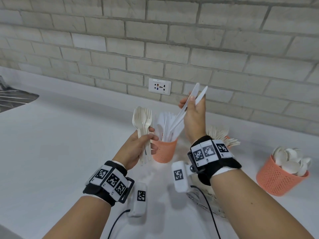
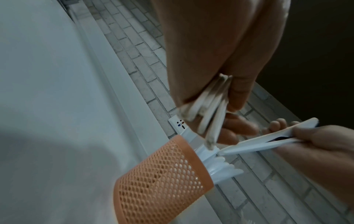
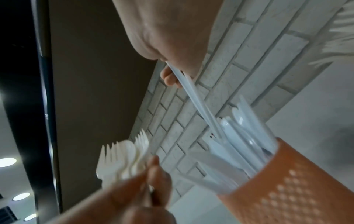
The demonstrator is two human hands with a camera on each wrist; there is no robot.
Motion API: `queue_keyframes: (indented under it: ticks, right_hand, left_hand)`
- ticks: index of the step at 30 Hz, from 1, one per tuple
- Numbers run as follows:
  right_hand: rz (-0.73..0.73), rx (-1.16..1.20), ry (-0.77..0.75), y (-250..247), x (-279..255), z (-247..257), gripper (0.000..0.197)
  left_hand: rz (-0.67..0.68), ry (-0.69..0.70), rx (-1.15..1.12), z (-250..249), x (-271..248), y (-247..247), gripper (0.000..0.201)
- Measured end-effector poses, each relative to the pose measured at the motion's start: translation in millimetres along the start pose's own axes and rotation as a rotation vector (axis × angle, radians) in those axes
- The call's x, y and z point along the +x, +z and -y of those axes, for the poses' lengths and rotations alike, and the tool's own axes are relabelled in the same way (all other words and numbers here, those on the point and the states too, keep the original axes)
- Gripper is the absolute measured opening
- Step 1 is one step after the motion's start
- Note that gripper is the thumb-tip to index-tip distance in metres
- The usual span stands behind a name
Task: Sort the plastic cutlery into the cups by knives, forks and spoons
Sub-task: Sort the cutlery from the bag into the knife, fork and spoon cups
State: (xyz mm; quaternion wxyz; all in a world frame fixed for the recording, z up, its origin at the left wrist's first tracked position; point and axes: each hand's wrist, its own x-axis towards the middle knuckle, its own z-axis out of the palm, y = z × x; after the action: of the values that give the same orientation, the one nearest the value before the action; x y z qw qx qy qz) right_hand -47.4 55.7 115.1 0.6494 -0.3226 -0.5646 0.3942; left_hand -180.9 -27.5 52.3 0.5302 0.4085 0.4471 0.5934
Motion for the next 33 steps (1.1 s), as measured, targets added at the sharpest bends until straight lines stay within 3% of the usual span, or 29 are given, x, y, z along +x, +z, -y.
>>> queue_keyframes:
  ticks: [4, 9, 13, 14, 16, 18, 21, 23, 26, 31, 33]
  right_hand:
    - [0.076, -0.068, 0.059, 10, -8, -28, 0.020]
    - [0.275, -0.308, 0.229, 15, -22, -58, 0.023]
    - [0.413, -0.492, 0.317, 12, -24, -68, 0.024]
    - [0.433, -0.489, 0.311, 11, -23, -66, 0.021]
    - [0.417, -0.465, 0.226, 9, -20, -59, 0.037]
    - [0.309, -0.445, 0.085, 7, -19, -48, 0.049]
    - [0.193, -0.392, -0.018, 2, -20, -29, 0.033]
    - [0.282, -0.307, 0.096, 0, -21, -22, 0.023]
    - [0.389, -0.181, 0.275, -9, -28, -17, 0.023]
    - [0.431, -0.133, 0.347, -26, -38, -10, 0.006]
    - [0.404, -0.137, 0.366, -33, -39, -9, 0.011]
  left_hand:
    - [0.045, 0.010, 0.043, -1, -1, 2, 0.010]
    - [0.050, 0.004, 0.112, -1, -4, 4, 0.024]
    - [0.069, -0.081, -0.038, -3, -4, 6, 0.017]
    - [0.084, -0.089, -0.065, -3, -4, 7, 0.015]
    - [0.103, -0.064, -0.043, -2, -4, 9, 0.012]
    - [0.111, -0.007, 0.035, 0, -5, 11, 0.012]
    - [0.129, 0.054, 0.098, 2, -6, 14, 0.010]
    - [0.134, 0.081, 0.113, 2, -6, 16, 0.010]
    - [0.138, 0.073, 0.075, 0, -7, 21, 0.013]
    - [0.181, -0.029, -0.051, -2, -10, 34, 0.025]
    - [0.210, -0.055, -0.075, -2, -10, 42, 0.027]
